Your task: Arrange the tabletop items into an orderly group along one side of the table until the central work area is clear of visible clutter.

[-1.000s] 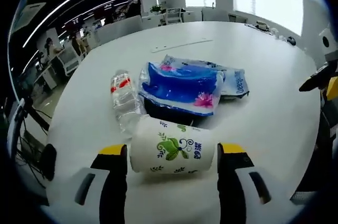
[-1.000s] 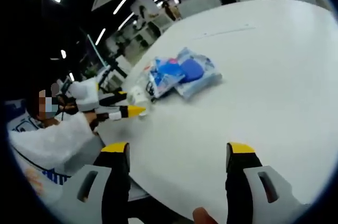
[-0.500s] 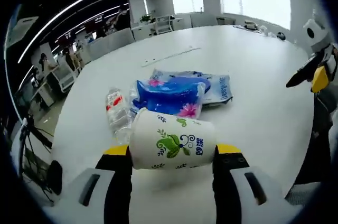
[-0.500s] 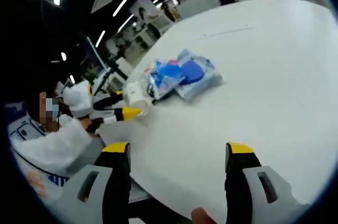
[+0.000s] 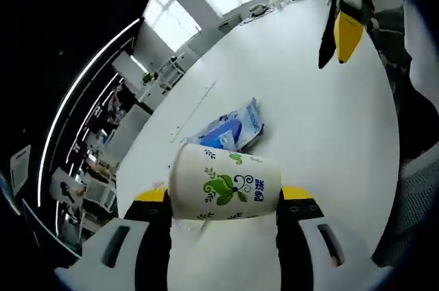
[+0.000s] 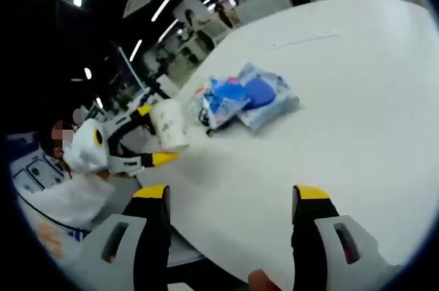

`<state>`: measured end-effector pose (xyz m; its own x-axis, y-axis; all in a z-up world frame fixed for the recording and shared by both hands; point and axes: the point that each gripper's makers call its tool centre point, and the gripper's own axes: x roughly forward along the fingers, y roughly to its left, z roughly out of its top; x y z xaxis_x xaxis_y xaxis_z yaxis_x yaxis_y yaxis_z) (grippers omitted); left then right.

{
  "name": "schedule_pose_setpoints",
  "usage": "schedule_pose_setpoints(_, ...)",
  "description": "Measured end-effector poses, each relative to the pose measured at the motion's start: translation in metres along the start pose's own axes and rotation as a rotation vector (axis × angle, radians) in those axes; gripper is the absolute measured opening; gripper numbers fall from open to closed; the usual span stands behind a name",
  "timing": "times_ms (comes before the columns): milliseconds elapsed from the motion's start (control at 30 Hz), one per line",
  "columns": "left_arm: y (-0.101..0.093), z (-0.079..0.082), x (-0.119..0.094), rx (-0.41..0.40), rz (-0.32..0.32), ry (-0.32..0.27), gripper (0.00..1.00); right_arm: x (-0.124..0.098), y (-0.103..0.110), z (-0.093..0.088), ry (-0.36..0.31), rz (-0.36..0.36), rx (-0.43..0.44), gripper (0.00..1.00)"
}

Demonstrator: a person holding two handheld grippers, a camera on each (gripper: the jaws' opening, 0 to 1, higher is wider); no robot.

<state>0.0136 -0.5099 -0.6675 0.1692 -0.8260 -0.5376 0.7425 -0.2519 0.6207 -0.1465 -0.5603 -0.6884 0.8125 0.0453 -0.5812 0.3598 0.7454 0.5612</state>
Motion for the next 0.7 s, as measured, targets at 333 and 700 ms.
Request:
schedule_pose_setpoints(333,-0.015,0.031,-0.007,0.142,-0.020,-0.060,0.61,0.002,0.022,0.010,-0.025,0.074,-0.024,0.70)
schedule_pose_setpoints(700,-0.033,0.078,-0.015,0.146,-0.039,-0.166,0.62,0.028,0.072,0.025,-0.024,0.183,-0.143,0.68)
